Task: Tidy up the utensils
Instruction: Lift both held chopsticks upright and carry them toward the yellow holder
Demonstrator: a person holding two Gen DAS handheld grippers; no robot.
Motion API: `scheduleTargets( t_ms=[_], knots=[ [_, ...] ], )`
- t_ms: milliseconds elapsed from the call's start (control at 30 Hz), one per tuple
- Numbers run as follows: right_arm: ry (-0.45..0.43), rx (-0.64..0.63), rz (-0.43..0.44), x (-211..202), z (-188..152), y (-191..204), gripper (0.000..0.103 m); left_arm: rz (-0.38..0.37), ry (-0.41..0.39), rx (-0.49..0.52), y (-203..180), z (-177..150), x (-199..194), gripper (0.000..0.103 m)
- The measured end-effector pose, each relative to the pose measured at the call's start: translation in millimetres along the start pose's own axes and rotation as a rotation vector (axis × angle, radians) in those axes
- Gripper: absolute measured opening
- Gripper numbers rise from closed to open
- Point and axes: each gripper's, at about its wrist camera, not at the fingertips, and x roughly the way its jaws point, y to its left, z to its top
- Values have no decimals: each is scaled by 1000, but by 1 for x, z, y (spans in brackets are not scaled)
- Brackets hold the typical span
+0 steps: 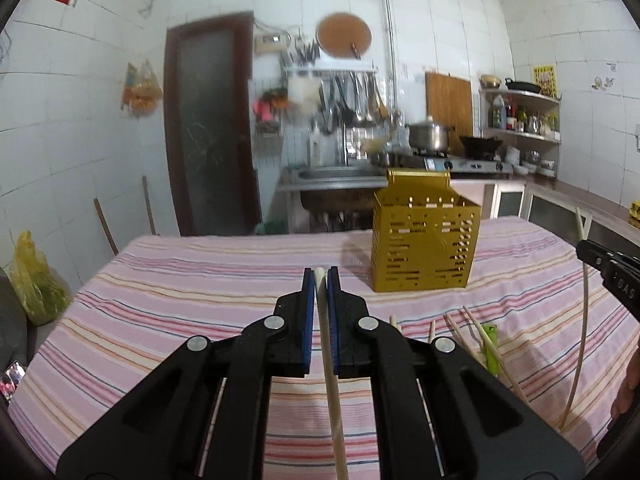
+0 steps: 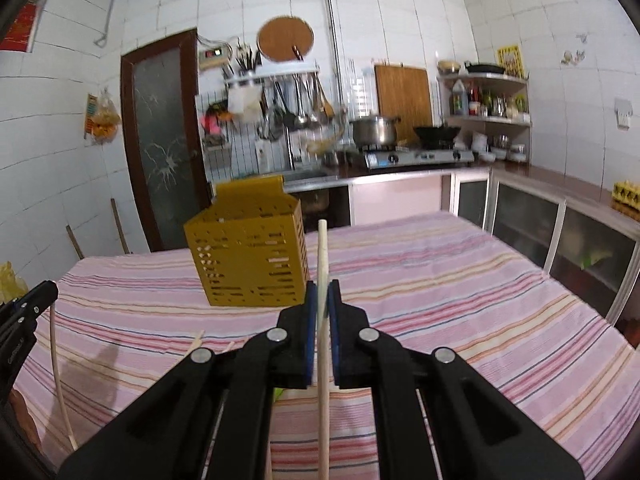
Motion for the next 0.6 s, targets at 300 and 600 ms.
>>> scheduleTargets(
  t_ms=[300,600],
  knots=[
    [-65,5,12,-30,4,-2,6,3,-76,-65,14,8,-26,5],
    [-111,14,19,-37,19,-1,6,-2,-135,-62,12,27,-31,5]
  ],
)
